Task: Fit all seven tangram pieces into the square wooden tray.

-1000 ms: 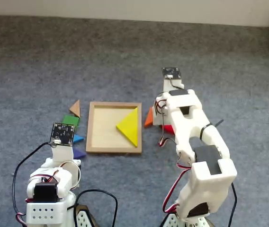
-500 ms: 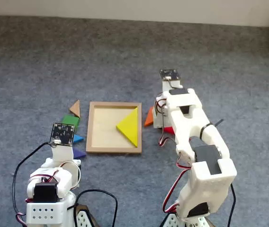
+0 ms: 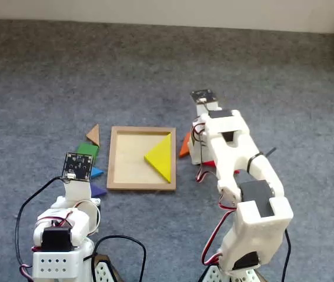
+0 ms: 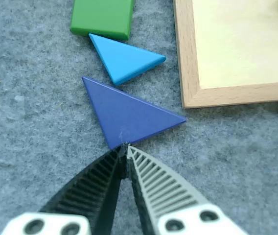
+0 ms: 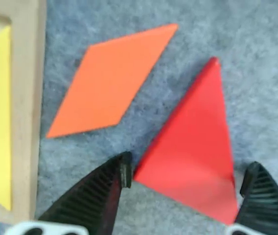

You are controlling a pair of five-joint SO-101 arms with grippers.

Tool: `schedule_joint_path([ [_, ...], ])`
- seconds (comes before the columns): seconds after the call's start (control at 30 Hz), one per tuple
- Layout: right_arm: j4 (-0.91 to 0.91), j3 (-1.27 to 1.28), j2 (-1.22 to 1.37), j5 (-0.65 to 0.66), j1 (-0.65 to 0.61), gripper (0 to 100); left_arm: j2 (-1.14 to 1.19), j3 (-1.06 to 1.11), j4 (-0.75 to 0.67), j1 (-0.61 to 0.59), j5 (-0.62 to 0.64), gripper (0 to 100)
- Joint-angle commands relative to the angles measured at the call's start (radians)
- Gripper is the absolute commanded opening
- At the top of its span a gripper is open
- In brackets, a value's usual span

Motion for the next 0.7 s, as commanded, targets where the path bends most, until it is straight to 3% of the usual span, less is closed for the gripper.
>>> schedule_joint_path([
  [0.0, 0.019, -0.03, -0.007, 0.018, -0.033, 35.5, -0.025, 0.019, 0.003, -0.015, 0.006, 1],
  [0.13, 0.019, -0.027, -0.007, 0.02, -0.033, 39.7, -0.025, 0.019, 0.003, -0.015, 0.006, 1],
  [0.57, 0.018, -0.024, -0.005, 0.063, -0.025, 39.4, -0.025, 0.019, 0.003, -0.015, 0.006, 1],
  [0.67, 0.016, -0.024, -0.005, 0.068, -0.021, 35.6, -0.025, 0.019, 0.003, -0.015, 0.006, 1],
])
